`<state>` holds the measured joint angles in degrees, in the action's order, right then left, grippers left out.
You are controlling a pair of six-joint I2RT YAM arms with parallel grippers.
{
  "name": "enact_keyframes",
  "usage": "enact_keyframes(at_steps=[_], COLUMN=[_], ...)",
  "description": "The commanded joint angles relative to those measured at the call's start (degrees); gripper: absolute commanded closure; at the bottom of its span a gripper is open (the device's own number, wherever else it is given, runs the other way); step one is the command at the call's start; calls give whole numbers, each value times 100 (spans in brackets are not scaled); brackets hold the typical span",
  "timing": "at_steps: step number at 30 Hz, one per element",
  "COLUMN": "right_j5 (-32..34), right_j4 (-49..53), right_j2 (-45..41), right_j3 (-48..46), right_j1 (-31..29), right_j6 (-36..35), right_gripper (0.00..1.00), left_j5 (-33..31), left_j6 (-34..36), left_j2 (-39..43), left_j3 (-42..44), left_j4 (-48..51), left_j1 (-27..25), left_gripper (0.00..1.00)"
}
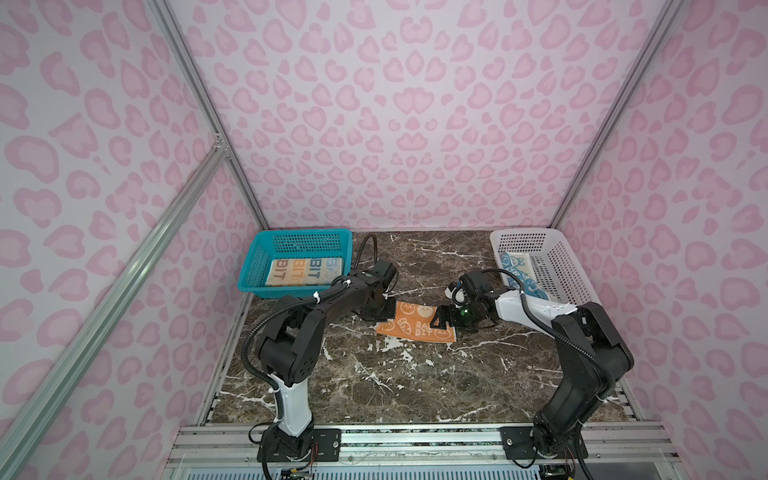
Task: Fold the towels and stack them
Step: 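Lift the orange towel toward the teal basket with the left gripper while the right releases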
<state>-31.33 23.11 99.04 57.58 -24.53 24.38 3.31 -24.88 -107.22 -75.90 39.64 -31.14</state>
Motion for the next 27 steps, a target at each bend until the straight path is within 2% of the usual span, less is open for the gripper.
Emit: enact_keyframes(at_steps=[1,8,12,23,27], right_j5=[184,386,461,609,758], right_j4=[165,345,548,543,732], right_j2=[-129,-416,-420,-81,352], right_j3=[-4,256,645,2007,2703], right_j1=[-5,-11,-38,-293,-482], right_j6=[-113,-267,-412,-402,-451], right_gripper=[4,2,2,2,2], left_j5=[-551,-1119,-1824,-2471,-2404], left_j6=[290,825,1100,2047,2232], left_j2=[84,-53,-164,-457,-646], left_j3=[-341,-1074,-1687,-3252,-3701], left_j4=[551,1389,1940,2431,2396], left_j1=[19,125,172,678,967], left_gripper=[96,96,96,96,96])
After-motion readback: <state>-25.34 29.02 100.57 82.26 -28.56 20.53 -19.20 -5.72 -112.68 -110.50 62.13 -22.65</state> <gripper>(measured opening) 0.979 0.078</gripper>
